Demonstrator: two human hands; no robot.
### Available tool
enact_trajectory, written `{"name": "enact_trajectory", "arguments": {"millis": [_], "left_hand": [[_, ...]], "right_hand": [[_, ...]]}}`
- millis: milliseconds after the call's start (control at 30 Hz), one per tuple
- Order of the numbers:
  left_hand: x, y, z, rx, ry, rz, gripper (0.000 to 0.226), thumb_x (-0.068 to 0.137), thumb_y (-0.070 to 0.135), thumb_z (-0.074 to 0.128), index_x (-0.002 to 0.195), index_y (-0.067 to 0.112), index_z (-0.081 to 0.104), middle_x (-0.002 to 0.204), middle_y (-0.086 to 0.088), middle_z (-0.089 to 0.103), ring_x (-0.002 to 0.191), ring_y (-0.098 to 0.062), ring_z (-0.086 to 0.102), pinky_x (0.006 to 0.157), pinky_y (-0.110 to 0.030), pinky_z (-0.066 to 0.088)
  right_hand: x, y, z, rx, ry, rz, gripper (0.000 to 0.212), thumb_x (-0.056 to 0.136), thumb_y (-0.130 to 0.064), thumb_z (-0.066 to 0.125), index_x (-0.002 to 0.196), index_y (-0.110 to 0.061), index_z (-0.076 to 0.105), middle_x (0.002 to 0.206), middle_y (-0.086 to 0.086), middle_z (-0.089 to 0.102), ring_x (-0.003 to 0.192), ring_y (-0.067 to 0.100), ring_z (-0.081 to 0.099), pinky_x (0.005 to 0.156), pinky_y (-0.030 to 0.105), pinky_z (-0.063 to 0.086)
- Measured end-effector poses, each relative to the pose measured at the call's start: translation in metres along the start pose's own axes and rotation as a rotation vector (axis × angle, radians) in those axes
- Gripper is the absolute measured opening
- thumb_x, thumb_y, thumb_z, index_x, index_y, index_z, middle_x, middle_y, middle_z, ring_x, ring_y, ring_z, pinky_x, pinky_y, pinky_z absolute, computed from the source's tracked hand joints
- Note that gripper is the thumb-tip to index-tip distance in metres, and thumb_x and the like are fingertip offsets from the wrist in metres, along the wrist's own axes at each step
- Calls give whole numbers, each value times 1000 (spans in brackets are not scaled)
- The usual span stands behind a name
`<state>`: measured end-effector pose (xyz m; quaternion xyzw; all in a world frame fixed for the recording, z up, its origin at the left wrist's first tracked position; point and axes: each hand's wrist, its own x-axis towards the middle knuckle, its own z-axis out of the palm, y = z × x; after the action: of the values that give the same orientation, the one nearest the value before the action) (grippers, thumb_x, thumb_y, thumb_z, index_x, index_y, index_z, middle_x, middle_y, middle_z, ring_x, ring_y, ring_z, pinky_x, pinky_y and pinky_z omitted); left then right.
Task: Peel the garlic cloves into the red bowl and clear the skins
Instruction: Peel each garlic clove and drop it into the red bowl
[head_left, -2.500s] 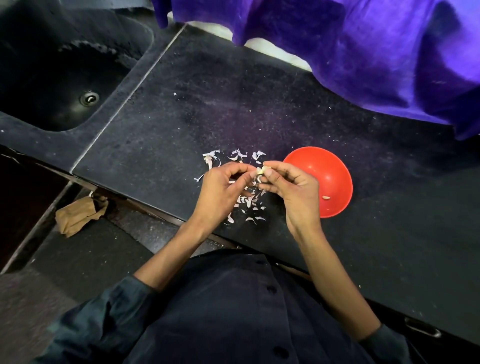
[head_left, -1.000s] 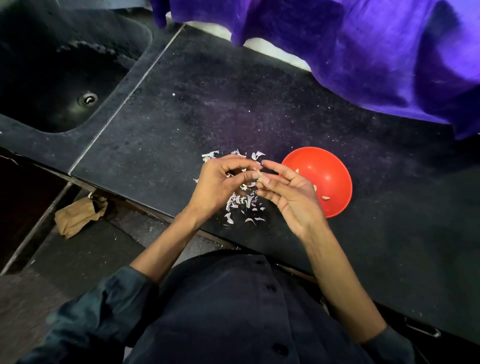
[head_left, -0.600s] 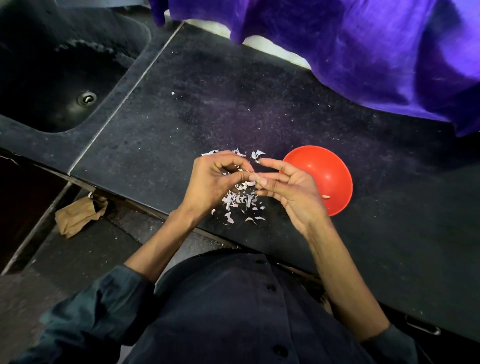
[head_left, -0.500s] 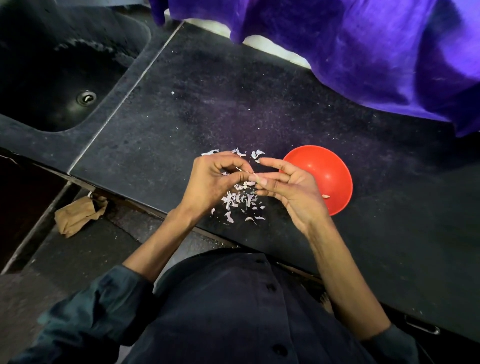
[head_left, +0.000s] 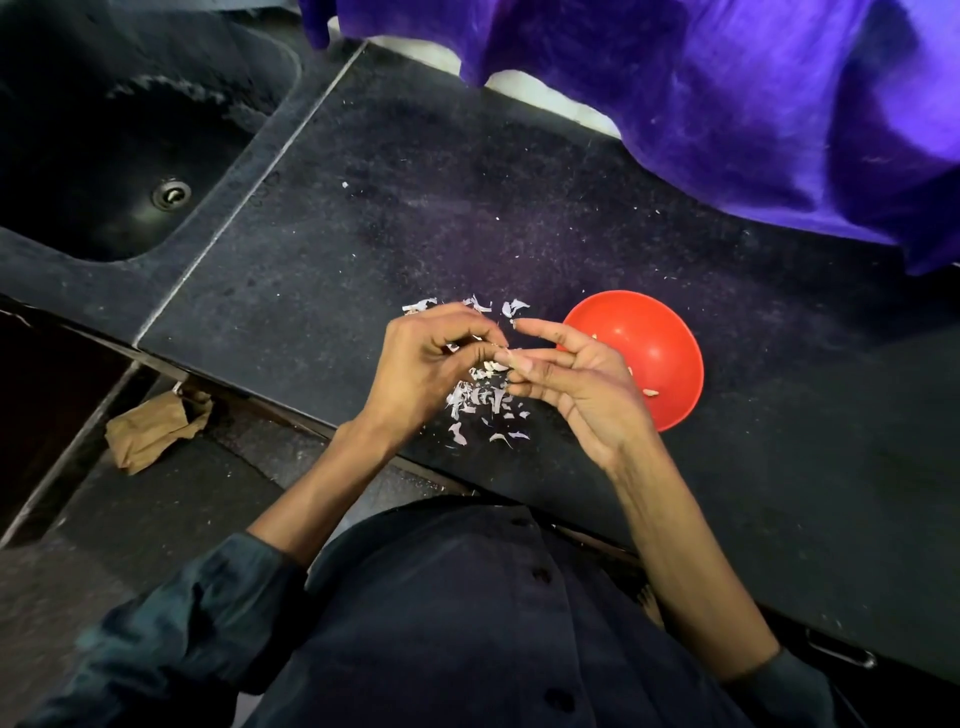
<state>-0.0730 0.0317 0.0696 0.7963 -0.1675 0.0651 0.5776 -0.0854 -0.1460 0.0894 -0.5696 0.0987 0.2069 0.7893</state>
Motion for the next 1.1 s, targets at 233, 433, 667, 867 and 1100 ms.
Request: {"name": "enact_trajectory", "arguments": {"millis": [233,433,667,867,1100], "left_hand": [[0,1,-2,97,-38,33,2,84,6,72,82,6,73,78,-1,66,69,-12,60,62,-27,49],[0,2,2,173,-15,71,5,88,7,67,83,6,70,82,1,64,73,-11,59,64,-34,50],[-1,6,6,135,47,38,7,88,11,68,84,6,68,85,0,64,74,-14,60,66,-35,51],[-6,6,6,-31,103,-178,16,82,14,76,91,8,64,82,3,69,68,-14,66,62,-34,56],[-4,4,11,-120,50,-317,15,91,3,64,94,14,74,81,6,72,59,-9,61,54,-26,56]], "right_hand": [[-1,-1,-1,-33,1,4,46,72,-6,70,117,-7,60,91,12,75,74,15,69,71,27,57],[1,1,2,108,19,31,46,78,2,64,123,-1,56,95,17,73,75,15,69,69,26,57],[3,7,8,542,94,152,31,74,4,58,103,-3,64,86,8,71,67,12,67,66,25,58],[3,4,2,643,81,142,28,77,7,53,96,-2,73,83,8,69,73,14,69,68,25,58],[1,9,0,336,120,-23,19,83,5,57,99,-2,65,80,9,72,79,23,72,73,29,58]]}}
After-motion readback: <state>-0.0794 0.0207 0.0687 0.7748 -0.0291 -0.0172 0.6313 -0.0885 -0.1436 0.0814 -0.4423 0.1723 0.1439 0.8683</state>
